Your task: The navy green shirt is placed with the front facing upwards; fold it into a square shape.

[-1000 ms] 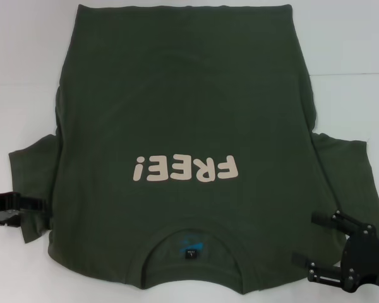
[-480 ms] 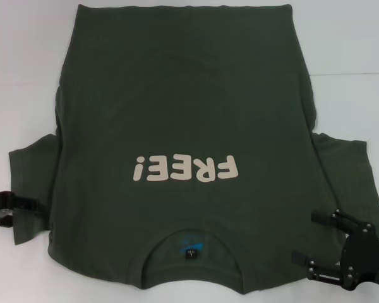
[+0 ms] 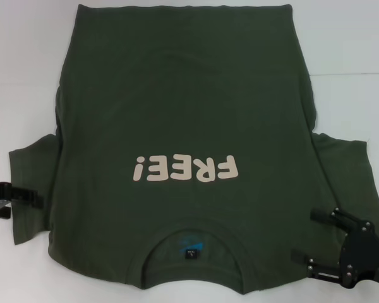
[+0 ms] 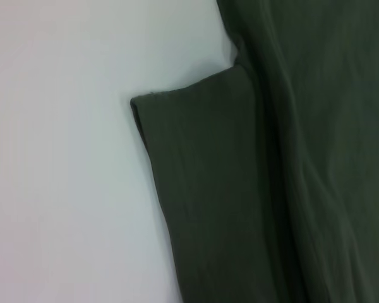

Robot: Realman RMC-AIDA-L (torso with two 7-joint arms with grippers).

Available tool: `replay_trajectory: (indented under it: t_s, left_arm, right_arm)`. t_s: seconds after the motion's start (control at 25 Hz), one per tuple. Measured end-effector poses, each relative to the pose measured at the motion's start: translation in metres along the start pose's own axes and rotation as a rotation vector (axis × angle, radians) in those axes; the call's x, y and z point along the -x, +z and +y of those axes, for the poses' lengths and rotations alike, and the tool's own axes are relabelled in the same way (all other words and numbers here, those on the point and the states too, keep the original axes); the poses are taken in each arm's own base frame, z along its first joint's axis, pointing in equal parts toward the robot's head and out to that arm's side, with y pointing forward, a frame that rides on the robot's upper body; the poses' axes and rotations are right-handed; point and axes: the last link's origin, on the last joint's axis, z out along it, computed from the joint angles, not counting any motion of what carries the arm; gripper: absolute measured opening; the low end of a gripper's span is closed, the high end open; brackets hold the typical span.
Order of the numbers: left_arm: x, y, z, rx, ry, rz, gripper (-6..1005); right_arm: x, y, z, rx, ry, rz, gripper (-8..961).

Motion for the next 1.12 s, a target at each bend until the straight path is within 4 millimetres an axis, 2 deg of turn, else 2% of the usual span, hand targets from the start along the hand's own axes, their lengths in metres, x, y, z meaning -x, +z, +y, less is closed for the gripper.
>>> replay_trajectory:
  t_s: [1.12]
  left_arm:
    - [0.0022,0.0046,0.0025,0.005,0.005,-0.011,842]
  right_arm:
    - [0.0023,0.0028,-0.0019,0.004,-0.007,-0.002,940]
